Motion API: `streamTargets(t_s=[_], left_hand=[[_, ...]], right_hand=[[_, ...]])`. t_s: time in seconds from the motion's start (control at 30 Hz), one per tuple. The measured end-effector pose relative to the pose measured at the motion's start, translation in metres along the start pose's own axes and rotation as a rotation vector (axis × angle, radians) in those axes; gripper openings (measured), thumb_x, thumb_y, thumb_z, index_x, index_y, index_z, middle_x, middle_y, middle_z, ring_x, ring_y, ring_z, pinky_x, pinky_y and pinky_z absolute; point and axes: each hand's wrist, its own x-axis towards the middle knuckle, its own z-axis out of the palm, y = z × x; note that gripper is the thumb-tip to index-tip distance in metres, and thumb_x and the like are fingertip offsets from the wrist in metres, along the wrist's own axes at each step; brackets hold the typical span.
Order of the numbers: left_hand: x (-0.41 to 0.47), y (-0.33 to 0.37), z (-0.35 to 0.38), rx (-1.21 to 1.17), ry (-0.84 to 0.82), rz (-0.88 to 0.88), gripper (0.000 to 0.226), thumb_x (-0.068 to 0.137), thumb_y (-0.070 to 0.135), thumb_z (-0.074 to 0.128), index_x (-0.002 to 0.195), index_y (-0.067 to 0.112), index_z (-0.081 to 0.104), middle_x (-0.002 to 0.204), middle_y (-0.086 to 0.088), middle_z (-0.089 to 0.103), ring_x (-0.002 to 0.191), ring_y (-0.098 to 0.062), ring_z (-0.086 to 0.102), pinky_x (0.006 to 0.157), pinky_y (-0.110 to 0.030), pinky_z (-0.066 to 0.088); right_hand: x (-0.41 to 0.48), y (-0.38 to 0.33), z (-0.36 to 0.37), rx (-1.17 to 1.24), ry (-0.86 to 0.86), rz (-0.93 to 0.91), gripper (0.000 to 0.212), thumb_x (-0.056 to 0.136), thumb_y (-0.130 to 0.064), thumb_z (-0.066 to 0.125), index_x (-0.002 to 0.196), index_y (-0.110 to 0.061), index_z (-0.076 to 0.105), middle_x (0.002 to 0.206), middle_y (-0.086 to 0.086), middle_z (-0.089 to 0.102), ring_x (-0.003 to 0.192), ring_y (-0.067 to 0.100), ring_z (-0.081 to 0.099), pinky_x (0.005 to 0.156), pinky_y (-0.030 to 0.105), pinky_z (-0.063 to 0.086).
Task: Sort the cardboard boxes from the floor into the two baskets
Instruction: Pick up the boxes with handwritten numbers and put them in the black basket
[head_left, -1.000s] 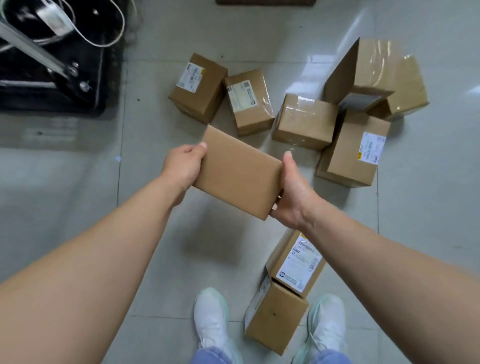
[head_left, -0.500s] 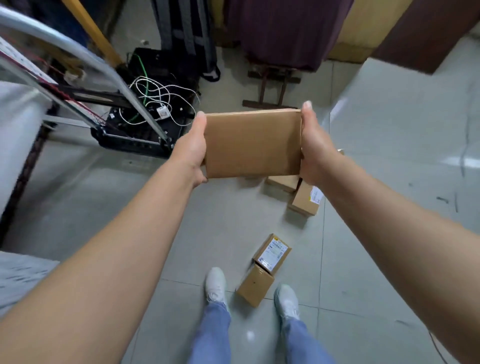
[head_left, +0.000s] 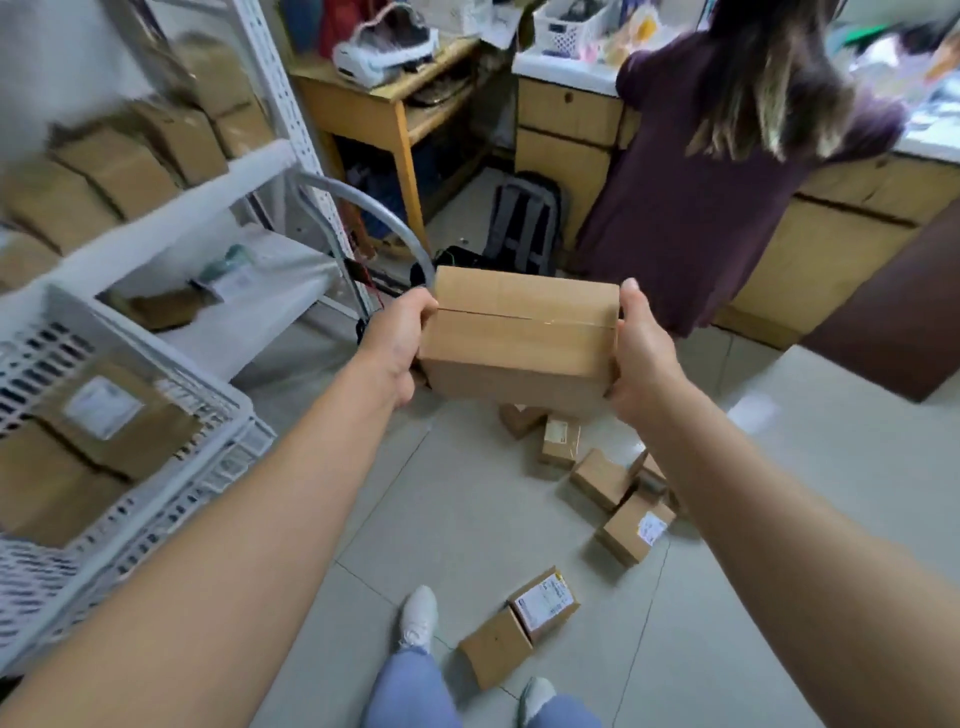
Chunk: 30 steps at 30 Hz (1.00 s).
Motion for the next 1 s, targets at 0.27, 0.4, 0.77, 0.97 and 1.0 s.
streamTargets(t_s=[0.27,0.4,0.77,0.97,1.0], left_hand=[[-0.071,0.003,-0.081,-0.143,0.339,0.12,0.013,0.064,0.018,0.049,0.076,0.014,0.054,0.076,-0.007,0.052,0.072,-0.024,0.047,0.065,-0.033,0.04],[-0.089,0.004,-0.127,-0.227,0.438,0.165,0.025,0.074,0.044,0.053,0.068,0.021,0.059,0.077,0.0,0.064,0.075,-0.022,0.059,0.069,-0.035,0.05],[-0.123,-0.001,-0.313,-0.469,0.67,0.226,0.025,0.085,0.034,0.05,0.065,0.02,0.045,0.068,0.0,0.05,0.072,-0.021,0.05,0.067,-0.036,0.041],[-0.126,-0.015,-0.426,-0.486,0.684,0.183,0.021,0.088,0.023,0.048,0.068,0.016,0.048,0.068,-0.001,0.053,0.066,-0.018,0.049,0.056,-0.026,0.038],[-0.126,-0.016,-0.44,-0.476,0.677,0.172,0.023,0.09,0.022,0.048,0.067,0.016,0.048,0.067,-0.001,0.052,0.063,-0.016,0.048,0.055,-0.025,0.037]], right_hand=[[-0.053,0.004,0.063,-0.093,-0.217,-0.045,0.082,0.066,-0.079,0.051,0.121,-0.019,0.056,0.109,0.005,0.067,0.096,0.031,0.066,0.087,0.052,0.053],[-0.075,0.018,0.112,-0.159,-0.275,-0.157,0.057,0.082,-0.066,0.046,0.113,-0.02,0.055,0.109,0.008,0.063,0.097,0.027,0.062,0.089,0.049,0.051],[-0.154,0.093,0.285,-0.231,-0.465,-0.268,0.026,0.086,-0.045,0.053,0.105,-0.027,0.055,0.108,0.006,0.057,0.097,0.025,0.057,0.081,0.04,0.048],[-0.19,0.146,0.38,-0.261,-0.519,-0.228,0.027,0.075,-0.038,0.054,0.1,-0.034,0.063,0.122,0.007,0.056,0.106,0.028,0.057,0.089,0.047,0.048],[-0.193,0.154,0.392,-0.266,-0.526,-0.22,0.024,0.074,-0.037,0.054,0.096,-0.035,0.064,0.121,0.005,0.056,0.106,0.027,0.056,0.09,0.047,0.048]])
